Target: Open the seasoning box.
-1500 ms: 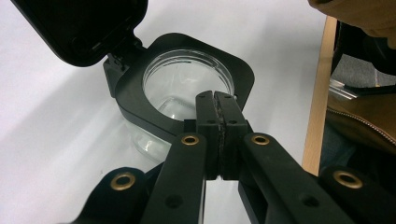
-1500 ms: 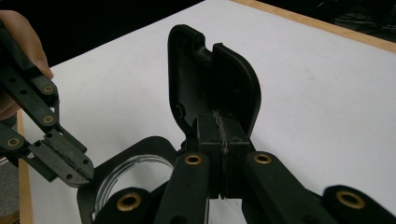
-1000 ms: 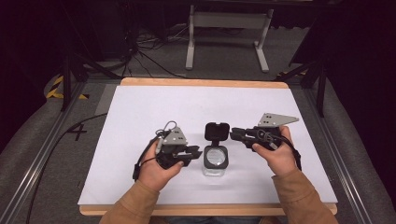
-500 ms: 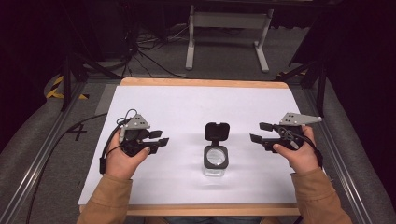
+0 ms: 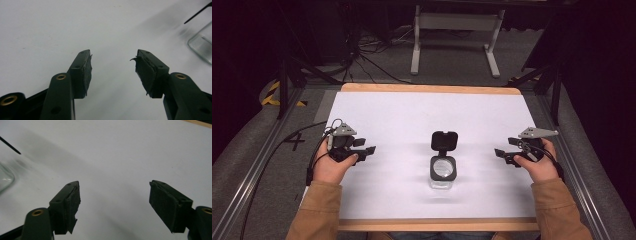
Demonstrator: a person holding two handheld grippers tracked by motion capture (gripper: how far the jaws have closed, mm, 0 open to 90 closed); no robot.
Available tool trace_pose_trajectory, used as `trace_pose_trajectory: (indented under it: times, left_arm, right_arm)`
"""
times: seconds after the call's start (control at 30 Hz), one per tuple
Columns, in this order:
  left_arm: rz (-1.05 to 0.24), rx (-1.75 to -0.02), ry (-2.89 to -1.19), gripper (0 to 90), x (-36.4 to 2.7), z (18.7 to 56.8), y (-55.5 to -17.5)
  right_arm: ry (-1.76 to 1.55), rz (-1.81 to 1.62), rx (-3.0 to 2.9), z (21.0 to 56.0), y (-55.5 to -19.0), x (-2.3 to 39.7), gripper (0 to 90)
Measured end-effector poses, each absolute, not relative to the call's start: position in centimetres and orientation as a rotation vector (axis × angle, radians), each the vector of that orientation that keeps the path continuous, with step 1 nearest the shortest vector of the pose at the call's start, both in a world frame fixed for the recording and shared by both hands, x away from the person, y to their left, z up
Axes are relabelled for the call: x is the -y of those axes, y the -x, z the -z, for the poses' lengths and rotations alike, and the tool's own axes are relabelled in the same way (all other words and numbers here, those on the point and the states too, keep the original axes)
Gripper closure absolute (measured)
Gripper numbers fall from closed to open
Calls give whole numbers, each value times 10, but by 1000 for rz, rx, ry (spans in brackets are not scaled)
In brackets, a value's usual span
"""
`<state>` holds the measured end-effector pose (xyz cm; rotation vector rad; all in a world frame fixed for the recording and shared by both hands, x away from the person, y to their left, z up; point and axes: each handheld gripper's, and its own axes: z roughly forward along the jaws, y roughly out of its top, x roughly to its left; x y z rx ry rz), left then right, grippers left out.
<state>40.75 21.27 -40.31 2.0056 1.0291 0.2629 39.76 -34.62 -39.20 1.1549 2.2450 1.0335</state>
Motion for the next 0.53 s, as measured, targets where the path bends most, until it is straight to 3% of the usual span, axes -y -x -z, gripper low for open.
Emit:
trace_pose_trajectory:
  times: [0.17, 0.53]
  left_arm:
    - [-304, -1077, -2013, 478, -218, 424, -415]
    - [-273, -1065, -2096, 428, -208, 430, -415]
  right_arm:
    - [-1223, -1062, -2194, 408, -403, 353, 248]
    - [-1238, -959, -2229, 430, -410, 354, 242]
